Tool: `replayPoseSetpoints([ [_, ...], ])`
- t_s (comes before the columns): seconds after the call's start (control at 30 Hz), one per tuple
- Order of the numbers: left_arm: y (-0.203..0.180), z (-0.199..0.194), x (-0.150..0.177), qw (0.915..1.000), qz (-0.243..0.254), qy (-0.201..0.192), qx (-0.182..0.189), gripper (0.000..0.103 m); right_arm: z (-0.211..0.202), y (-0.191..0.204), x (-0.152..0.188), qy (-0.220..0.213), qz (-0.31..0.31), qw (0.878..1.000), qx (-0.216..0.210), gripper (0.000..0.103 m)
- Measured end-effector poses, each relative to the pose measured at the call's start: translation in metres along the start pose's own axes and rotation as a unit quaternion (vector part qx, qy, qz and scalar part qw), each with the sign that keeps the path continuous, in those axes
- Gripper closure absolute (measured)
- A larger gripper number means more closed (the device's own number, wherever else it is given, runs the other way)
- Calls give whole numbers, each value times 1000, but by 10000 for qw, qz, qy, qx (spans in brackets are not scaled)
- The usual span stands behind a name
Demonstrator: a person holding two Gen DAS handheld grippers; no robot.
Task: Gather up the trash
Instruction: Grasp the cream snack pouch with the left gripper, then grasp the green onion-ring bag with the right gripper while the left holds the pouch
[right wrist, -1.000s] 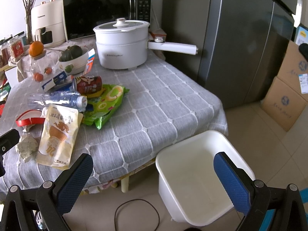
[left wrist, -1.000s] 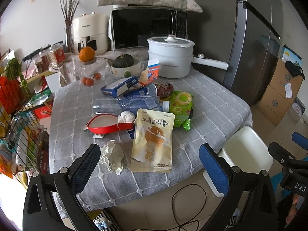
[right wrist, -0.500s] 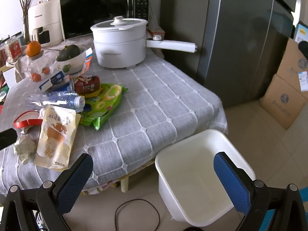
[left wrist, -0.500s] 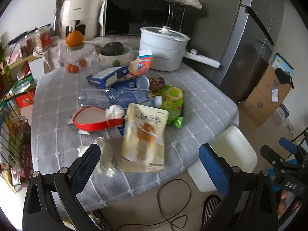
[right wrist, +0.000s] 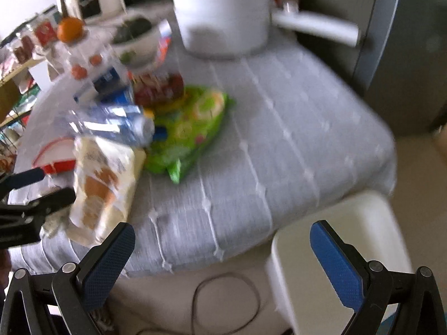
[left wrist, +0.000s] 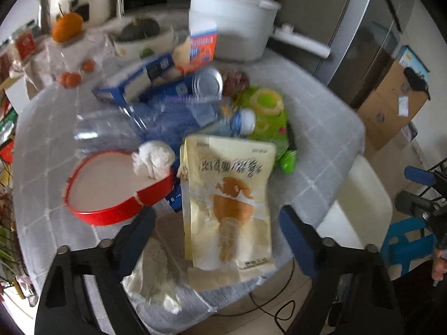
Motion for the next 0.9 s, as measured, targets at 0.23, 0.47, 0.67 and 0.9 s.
replayPoseSetpoints([
  [0.23,15,35,9,9967,-503,631,-25,44,11,-9,-8,91,-98,9998,170,0],
  [0.47,15,31,6,9956,-700,589,196,74,17,-12,-16,35,-202,9990,389,0],
  [0.67,2,1,0,9954,-730,247,578,93,28,-17,-27,7,-186,9976,661,0],
  [0.9,-8,-40,-17,9936,-694,-355,812,101,70,-17,-50,260,324,9987,284,0],
])
Point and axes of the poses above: each gripper's, at about its wrist camera, not at the fingertips, and z roughly the way its jaws point, y to its left, x to its underside, the point moved 8 cm from there along z, roughly the way its jaws point, and after that the axes turned 6 degrees about -y, right-handed, at the moved point
